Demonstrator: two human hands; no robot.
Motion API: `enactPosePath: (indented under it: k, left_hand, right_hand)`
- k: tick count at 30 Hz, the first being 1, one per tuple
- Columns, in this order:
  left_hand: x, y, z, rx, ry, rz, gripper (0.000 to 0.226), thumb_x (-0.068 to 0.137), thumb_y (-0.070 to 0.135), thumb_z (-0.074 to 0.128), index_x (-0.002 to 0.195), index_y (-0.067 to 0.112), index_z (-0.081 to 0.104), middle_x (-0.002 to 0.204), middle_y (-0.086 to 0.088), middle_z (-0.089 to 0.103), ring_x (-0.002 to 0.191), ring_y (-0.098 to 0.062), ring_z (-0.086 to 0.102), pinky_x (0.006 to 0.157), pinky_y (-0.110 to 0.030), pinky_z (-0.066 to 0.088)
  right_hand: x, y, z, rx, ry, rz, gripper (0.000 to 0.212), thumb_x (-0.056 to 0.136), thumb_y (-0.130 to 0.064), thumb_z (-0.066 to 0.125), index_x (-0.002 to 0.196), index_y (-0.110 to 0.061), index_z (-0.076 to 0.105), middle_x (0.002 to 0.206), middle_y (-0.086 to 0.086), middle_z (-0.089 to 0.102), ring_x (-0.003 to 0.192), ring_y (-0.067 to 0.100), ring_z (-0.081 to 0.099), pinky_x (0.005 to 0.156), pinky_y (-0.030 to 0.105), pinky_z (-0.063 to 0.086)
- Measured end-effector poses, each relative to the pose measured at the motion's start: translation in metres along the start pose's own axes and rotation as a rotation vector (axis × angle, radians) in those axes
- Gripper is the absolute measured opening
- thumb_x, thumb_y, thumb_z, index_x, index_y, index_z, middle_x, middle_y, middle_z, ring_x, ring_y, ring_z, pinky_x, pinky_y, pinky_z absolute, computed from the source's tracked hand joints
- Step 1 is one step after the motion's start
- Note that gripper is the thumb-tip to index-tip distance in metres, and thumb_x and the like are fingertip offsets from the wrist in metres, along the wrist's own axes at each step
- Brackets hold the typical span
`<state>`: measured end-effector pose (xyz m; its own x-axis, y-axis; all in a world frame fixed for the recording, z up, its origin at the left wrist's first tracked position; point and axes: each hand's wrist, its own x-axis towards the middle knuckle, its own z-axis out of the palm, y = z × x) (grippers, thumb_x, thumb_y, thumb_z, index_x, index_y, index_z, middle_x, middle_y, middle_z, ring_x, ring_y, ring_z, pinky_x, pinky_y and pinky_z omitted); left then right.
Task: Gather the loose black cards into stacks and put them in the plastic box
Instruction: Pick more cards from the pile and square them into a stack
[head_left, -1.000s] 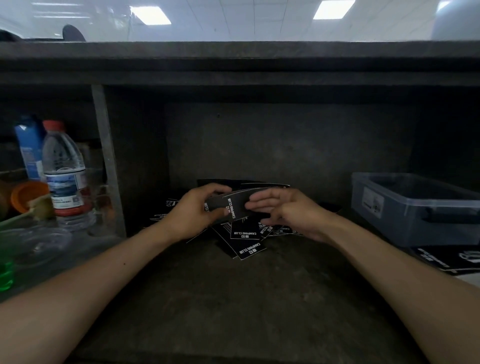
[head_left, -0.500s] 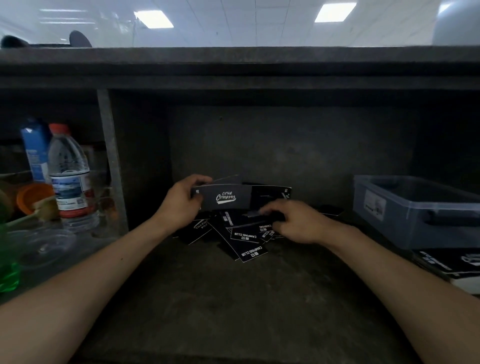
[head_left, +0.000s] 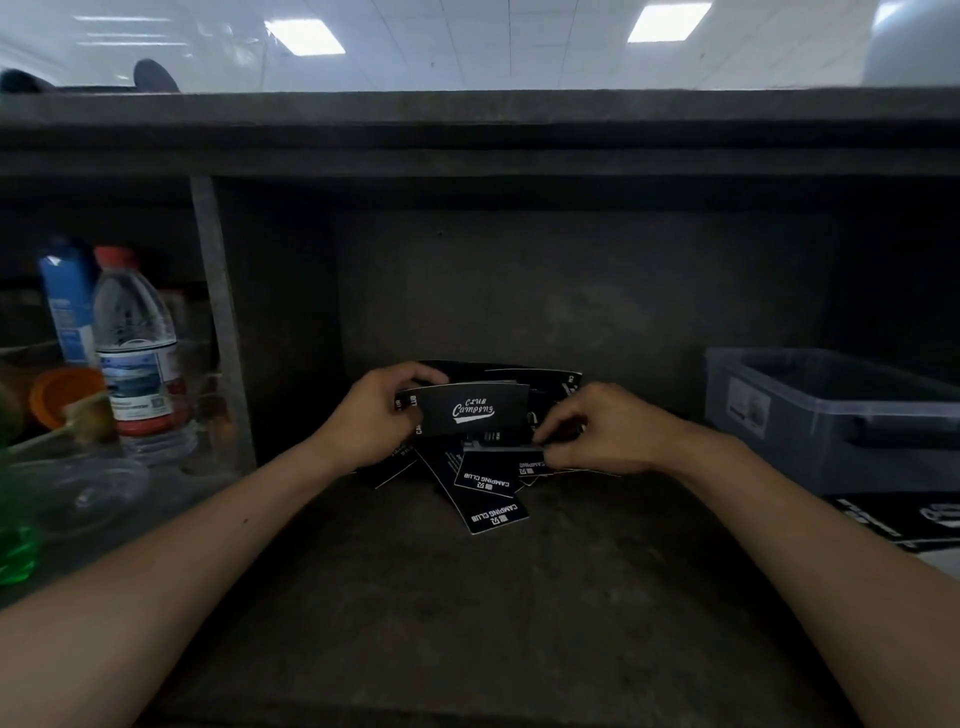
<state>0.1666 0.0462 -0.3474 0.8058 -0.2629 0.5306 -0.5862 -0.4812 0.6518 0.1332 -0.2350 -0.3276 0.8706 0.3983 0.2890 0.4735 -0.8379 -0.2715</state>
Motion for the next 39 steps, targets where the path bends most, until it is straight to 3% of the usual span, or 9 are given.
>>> enactPosePath:
  k: [4,9,13,19,25,29,33,36,39]
  left_hand:
    - [-0.002,0.006,0.004,-0.107,-0.023,0.026,0.036,0.09,-0.01,0.061,0.111,0.018,0.068,0.103,0.004,0.073,0.098,-0.007,0.069,0.08,-0.017,0.056]
    - [-0.004,0.009,0.008,-0.18,-0.128,0.024,0.033,0.092,-0.002,0.062,0.113,0.023,0.068,0.113,0.007,0.072,0.106,-0.004,0.067,0.082,-0.018,0.056]
    - [-0.005,0.007,0.012,-0.183,-0.205,0.008,0.042,0.088,-0.003,0.067,0.121,0.023,0.064,0.115,0.002,0.071,0.107,-0.009,0.068,0.087,-0.023,0.056]
    - [-0.005,0.007,0.012,-0.042,-0.138,0.08,0.035,0.096,0.004,0.06,0.121,0.028,0.062,0.118,0.009,0.066,0.108,-0.001,0.063,0.09,-0.018,0.053]
    - [0.003,0.005,0.001,-0.091,0.165,-0.033,0.042,0.095,-0.005,0.054,0.125,0.025,0.062,0.119,0.003,0.064,0.106,-0.007,0.062,0.09,-0.009,0.048]
    - [0.006,0.004,-0.003,-0.045,0.255,-0.096,0.04,0.094,-0.004,0.053,0.128,0.013,0.065,0.124,-0.006,0.065,0.114,-0.018,0.061,0.107,-0.031,0.047]
    - [0.003,0.004,0.001,-0.035,0.183,-0.071,0.039,0.092,-0.008,0.054,0.122,0.013,0.068,0.116,-0.001,0.069,0.099,-0.003,0.064,0.092,-0.011,0.049]
    - [0.001,0.003,0.005,-0.064,0.073,-0.075,0.041,0.092,-0.009,0.054,0.115,0.021,0.069,0.106,0.009,0.069,0.085,0.013,0.064,0.074,-0.003,0.048]
    - [0.0,0.002,0.006,-0.105,-0.016,-0.11,0.042,0.095,-0.006,0.053,0.112,0.03,0.067,0.107,0.011,0.069,0.089,0.007,0.067,0.07,-0.009,0.053]
  right_hand:
    - [0.001,0.002,-0.002,0.014,0.197,0.01,0.013,0.089,-0.035,0.07,0.097,-0.027,0.076,0.087,-0.018,0.07,0.081,0.0,0.064,0.08,0.028,0.053]
    - [0.006,0.009,0.014,0.091,0.335,0.243,0.032,0.076,-0.048,0.081,0.093,-0.023,0.071,0.087,-0.004,0.07,0.08,0.014,0.064,0.078,0.032,0.054]
    - [0.008,0.006,0.025,0.337,0.381,0.337,0.04,0.076,-0.033,0.084,0.109,-0.017,0.066,0.108,0.006,0.069,0.094,0.027,0.069,0.087,0.045,0.057]
    - [0.012,-0.011,0.032,0.527,0.275,0.201,0.053,0.091,-0.002,0.065,0.139,-0.021,0.05,0.124,0.006,0.06,0.098,0.017,0.066,0.081,0.036,0.061]
    - [0.004,-0.014,0.029,0.29,0.141,0.024,0.054,0.086,0.003,0.065,0.136,-0.017,0.057,0.133,-0.004,0.061,0.126,0.011,0.054,0.107,0.022,0.04]
    - [0.0,-0.02,0.03,0.157,-0.165,-0.044,0.084,0.075,0.02,0.046,0.14,-0.035,0.053,0.158,-0.01,0.031,0.147,0.006,0.02,0.121,0.024,0.016]
    - [0.001,-0.015,0.021,-0.118,-0.168,-0.038,0.074,0.08,0.0,0.063,0.137,-0.046,0.052,0.146,-0.004,0.043,0.138,0.017,0.032,0.115,0.039,0.031]
    - [0.0,-0.008,0.009,-0.209,-0.118,-0.028,0.056,0.08,-0.022,0.078,0.128,-0.045,0.061,0.12,-0.001,0.054,0.119,0.019,0.045,0.102,0.03,0.039]
    - [-0.002,-0.003,0.005,-0.199,-0.102,-0.048,0.045,0.079,-0.025,0.081,0.121,-0.035,0.068,0.132,0.0,0.052,0.125,0.017,0.047,0.101,0.022,0.036]
